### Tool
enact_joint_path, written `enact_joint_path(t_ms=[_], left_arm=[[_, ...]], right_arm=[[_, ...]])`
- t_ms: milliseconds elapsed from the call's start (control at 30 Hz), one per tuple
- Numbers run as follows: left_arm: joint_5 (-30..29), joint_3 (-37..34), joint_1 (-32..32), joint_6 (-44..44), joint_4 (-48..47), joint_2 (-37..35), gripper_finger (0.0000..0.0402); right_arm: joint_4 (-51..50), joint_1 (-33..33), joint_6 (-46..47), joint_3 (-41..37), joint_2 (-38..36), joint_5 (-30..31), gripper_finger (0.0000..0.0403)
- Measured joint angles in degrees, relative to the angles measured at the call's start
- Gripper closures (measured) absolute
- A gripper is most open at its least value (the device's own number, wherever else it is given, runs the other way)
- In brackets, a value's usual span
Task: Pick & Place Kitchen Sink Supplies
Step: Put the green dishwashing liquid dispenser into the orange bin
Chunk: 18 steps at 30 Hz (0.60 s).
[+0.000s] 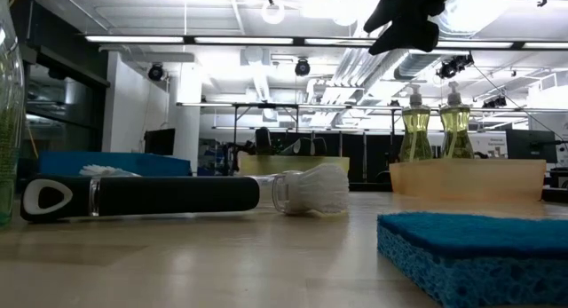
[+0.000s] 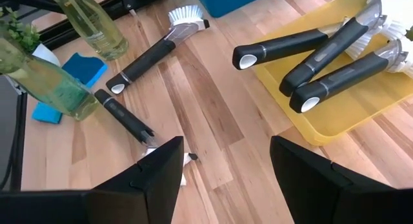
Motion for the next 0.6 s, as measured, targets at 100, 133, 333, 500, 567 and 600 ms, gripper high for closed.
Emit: enact_joint_path(t_ms=[100,133,333,500,567,600], left_arm=[[0.8,0.0,-3.2,2.1,0.0,-0.2,0.0257],[1.0,0.0,-4.5,2.4,0.0,-0.2,0.0257],[-2.4,0.0,-12.2,-5.8,0.0,-2.1,0.0266],[-14.6,0.0,-20.7,-15.8,0.0,-5.7,0.0296],[-19.8,0.0,-23.8,-18.6,0.0,-6.8,0.0306],[-21.9,0.0,-25.2,-19.7,0.0,-7.1,0.0309]], right_arm=[[0.0,0.0,0.0,0.0,0.0,-0.2,0.0178],[0.0,0.0,0.0,0.0,0.0,-0.2,0.0178],[-0.1,0.0,0.0,0.0,0.0,-0.5,0.0178],[-0.2,0.0,0.0,0.0,0.0,-0.4,0.0178],[-0.2,0.0,0.0,0.0,0.0,-0.4,0.0178],[-0.3,0.0,0.0,0.0,0.0,-0.4,0.0178]])
